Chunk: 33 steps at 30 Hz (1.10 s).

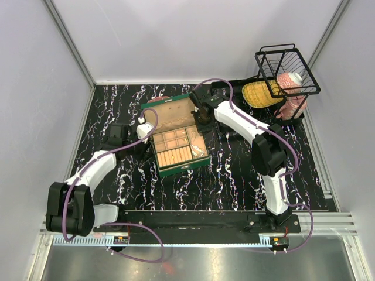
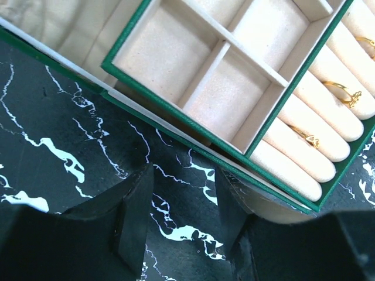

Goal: Organize the mixed jewelry

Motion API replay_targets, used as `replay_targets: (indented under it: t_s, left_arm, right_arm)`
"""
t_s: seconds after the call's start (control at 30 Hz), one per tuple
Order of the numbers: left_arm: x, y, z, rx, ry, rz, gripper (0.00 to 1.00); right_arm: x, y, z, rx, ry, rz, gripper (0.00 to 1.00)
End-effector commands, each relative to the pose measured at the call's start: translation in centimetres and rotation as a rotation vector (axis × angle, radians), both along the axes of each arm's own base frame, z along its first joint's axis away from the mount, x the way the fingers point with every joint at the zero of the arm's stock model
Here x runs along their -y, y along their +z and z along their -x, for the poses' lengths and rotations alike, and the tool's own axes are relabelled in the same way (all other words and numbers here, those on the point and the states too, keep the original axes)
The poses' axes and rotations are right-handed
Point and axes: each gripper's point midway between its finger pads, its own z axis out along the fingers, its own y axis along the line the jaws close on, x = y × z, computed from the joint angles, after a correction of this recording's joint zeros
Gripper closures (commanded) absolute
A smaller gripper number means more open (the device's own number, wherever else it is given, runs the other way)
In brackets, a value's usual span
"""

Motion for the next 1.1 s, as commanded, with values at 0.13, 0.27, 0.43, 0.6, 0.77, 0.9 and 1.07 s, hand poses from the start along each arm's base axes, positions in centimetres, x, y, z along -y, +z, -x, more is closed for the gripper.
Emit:
replay_targets:
  t_s: [0.13, 0.27, 0.43, 0.6, 0.77, 0.9, 1.07]
  left_arm:
    - [-0.2, 2.4, -1.2, 0.099, 0.016, 0.039, 0.51]
    - [-0.6, 2.8, -1.4, 0.114, 0.028, 0.035, 0.51]
    - [-0.9, 3.1, -1.5, 0.118, 0.035, 0.031, 0.50]
    - [-1.3, 3.7, -1.7, 0.138, 0.048, 0.023, 0.50]
    - [-1.6, 3.8, -1.8, 0.145, 0.050, 0.009, 0.50]
    - [-1.7, 3.9, -1.8, 0.148, 0.052, 0.003, 0.50]
    - [-1.7, 4.0, -1.9, 0.149, 0.053, 0.004, 0.50]
  right_arm:
    - [-1.6, 0.5, 1.0, -0.004, 0.091, -0.037, 1.00]
    - [-1.6, 0.0, 1.4, -0.015, 0.094, -0.031, 1.00]
    - [-1.6, -0.7, 2.1, -0.043, 0.124, -0.032, 1.00]
    - [-1.5, -1.1, 2.2, -0.052, 0.136, -0.026, 1.00]
    - [-1.6, -1.8, 2.8, -0.073, 0.154, -0.023, 1.00]
    - [-1.7, -2.2, 3.2, -0.081, 0.172, -0.021, 1.00]
    - [-1.5, -2.3, 3.5, -0.072, 0.174, -0.009, 1.00]
